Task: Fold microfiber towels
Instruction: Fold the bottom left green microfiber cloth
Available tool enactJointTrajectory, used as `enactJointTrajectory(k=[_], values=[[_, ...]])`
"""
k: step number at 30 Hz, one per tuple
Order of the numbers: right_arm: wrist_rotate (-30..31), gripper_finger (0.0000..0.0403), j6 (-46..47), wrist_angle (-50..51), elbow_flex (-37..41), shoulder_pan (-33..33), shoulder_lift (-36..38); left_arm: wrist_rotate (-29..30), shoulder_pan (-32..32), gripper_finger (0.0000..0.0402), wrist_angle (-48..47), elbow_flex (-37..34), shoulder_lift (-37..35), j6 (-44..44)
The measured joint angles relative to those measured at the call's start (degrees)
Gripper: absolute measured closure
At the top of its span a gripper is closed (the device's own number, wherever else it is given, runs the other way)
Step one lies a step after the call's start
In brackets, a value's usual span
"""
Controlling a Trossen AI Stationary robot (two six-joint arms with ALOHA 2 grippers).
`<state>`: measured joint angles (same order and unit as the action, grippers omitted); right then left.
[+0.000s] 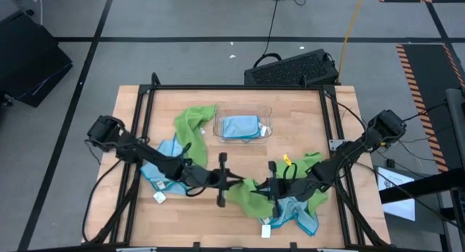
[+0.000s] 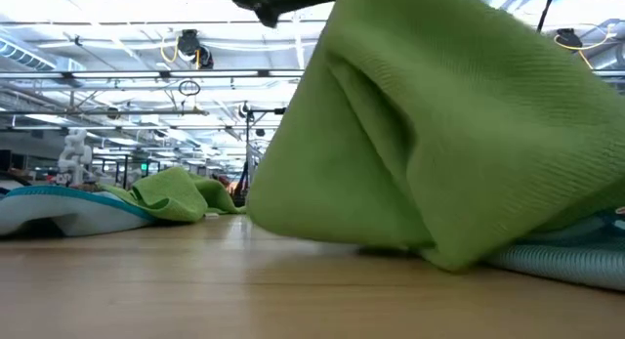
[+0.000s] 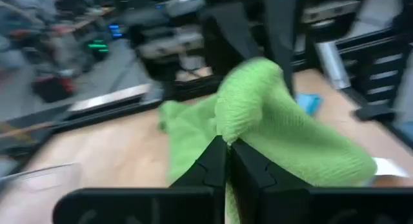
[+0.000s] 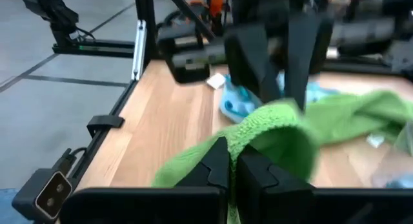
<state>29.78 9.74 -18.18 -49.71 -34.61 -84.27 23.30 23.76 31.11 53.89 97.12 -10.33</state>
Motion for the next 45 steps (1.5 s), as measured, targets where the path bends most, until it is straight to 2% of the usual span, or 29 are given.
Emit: enactJointTrajectory(k=[6,8,12,16,20,24,30,34,39,42,45], values=[[0.33,0.0379,4.05,3.8,0.0,0.0,0.0,8.19,5.15,0.0396,-1.37,0.0,-1.66,-5.31],[0.28,0.036,5.76,4.63,0.0,0.0,0.0,11.59,6.64,0.0396,-1.46,0.0,-1.7,-7.99],[0.0,0.0303,8.38,9.04,-0.02,-0.18,0.0,14.51,9.3,0.0398,-4.58,0.0,-1.7,-12.97],[-3.51,0.0251,11.29,12.78,1.98,-0.75,0.0,19.33,10.6,0.0399,-11.77,0.0,-1.7,-11.08],[-4.11,0.023,16.86,11.95,6.59,-0.79,-0.07,23.09,10.88,0.0399,-17.59,0.0,-1.7,-6.75],[-1.32,0.0233,17.85,5.24,11.69,0.26,-0.09,22.83,10.86,0.0399,-16.25,0.0,-1.7,-6.62],[1.29,0.0231,6.29,-16.2,16.57,2.46,-0.18,20.45,10.87,0.04,-10.87,0.0,-1.7,-10.91],[-5.11,0.0226,1.47,-23.54,16.76,4.73,-1.43,19.7,10.87,0.0399,-7.79,0.0,-1.7,-13.87],[-13.73,0.0226,2.53,-26.65,16.71,6.98,-5.09,20.91,10.92,0.0399,-5.65,0.0,-1.7,-15.86],[-22.33,0.023,4.72,-26.46,16.72,7.1,-6.95,27.52,11.56,0.04,-4.37,0.0,-1.7,-17.01],[-29.01,0.0237,7.33,-26.22,16.72,6.48,-7.87,38.45,12.57,0.04,-3.91,0.0,-1.7,-17.68]])
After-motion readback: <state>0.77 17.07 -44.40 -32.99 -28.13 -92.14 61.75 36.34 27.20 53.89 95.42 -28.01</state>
